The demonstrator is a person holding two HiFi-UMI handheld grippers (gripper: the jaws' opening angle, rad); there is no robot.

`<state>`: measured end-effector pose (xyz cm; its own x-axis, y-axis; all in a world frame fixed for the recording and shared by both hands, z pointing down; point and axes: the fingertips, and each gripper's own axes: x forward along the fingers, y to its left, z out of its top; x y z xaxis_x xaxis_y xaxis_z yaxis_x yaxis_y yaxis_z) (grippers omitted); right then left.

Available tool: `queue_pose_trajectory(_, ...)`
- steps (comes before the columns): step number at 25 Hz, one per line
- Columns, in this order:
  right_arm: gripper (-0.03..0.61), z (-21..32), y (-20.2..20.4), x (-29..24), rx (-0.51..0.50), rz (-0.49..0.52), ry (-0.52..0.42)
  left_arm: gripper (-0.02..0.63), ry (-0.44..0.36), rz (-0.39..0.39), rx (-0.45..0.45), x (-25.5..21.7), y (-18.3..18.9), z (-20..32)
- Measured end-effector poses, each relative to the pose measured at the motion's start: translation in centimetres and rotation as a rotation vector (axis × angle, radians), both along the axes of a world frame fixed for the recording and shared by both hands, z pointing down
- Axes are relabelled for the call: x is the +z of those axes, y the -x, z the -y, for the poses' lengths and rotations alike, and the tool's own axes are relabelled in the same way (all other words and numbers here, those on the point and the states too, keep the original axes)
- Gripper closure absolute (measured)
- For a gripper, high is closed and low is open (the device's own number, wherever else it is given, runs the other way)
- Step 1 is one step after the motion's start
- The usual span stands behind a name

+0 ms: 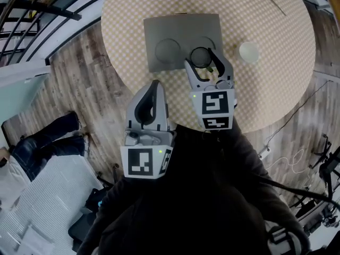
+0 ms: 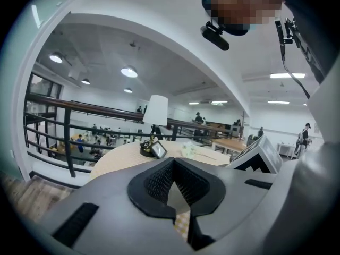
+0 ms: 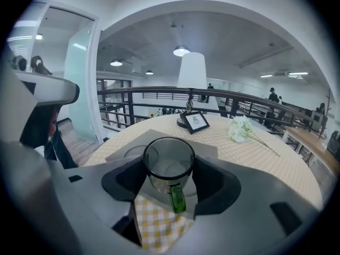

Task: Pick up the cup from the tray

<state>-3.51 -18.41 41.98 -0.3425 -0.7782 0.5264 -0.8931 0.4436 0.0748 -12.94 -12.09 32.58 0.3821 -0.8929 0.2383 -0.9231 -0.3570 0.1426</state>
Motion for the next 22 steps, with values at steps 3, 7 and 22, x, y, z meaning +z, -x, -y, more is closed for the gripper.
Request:
queue_pose_trajectory(3,0.310,-0.7,-1.7,0.3,0.051,0.004,0.002,0.611,-0.001,0.003,0.050,0.2,-1.4,-0.2)
queue_pose_trajectory(7,0.310,-1.7,-3.9,0.2,0.117,0.006,0.000,0.611,-0.002,0.003,0.118,0.1,-3.2,-0.6)
queue_pose_trajectory(22,0.310,-6.0,-11.0,1.3,0.298,0.014,0.020,0.609,0.003,0.016,0.295,0.4,-9.4,-2.7)
